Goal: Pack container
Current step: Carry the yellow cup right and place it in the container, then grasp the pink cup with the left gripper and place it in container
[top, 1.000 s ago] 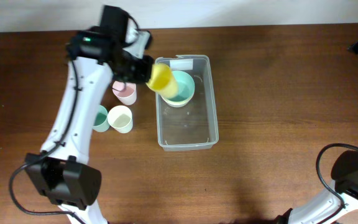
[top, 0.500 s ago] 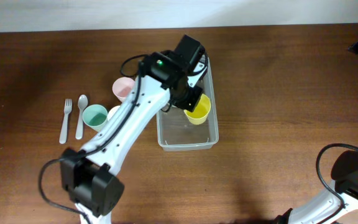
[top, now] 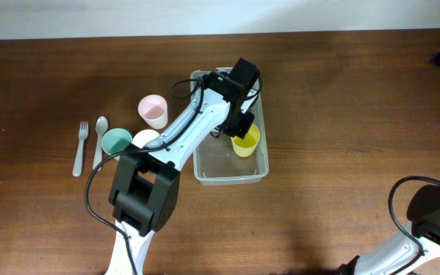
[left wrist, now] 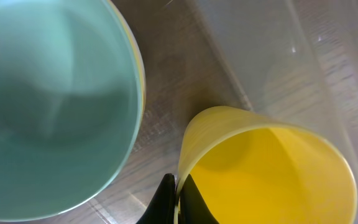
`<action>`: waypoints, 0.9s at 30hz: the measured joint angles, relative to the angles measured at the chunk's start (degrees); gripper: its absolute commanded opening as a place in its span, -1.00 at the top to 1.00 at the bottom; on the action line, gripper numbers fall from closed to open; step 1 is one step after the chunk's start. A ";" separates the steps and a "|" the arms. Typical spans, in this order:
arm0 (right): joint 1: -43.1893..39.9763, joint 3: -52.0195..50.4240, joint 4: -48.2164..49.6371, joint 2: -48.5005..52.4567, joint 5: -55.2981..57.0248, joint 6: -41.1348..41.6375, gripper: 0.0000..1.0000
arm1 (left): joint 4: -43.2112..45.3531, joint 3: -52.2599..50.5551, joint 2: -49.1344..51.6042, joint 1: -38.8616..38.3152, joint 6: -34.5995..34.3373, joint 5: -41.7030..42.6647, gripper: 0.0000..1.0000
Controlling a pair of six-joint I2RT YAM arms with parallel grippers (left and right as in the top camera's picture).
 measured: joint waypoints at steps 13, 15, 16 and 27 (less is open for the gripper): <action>0.00 0.00 0.00 0.00 0.00 -0.02 -0.98 | -13.35 14.69 -2.78 1.46 0.44 0.42 -1.00; 0.00 0.00 0.00 0.00 0.00 0.02 -0.98 | -16.39 18.75 -5.92 3.30 0.44 0.39 -1.00; 0.00 0.00 0.00 0.00 0.00 0.04 -0.98 | -17.53 20.17 -7.67 4.55 0.44 0.13 -1.00; 0.00 0.00 0.00 0.00 0.00 0.02 -0.98 | -18.53 18.12 -12.04 31.08 2.67 2.25 -0.79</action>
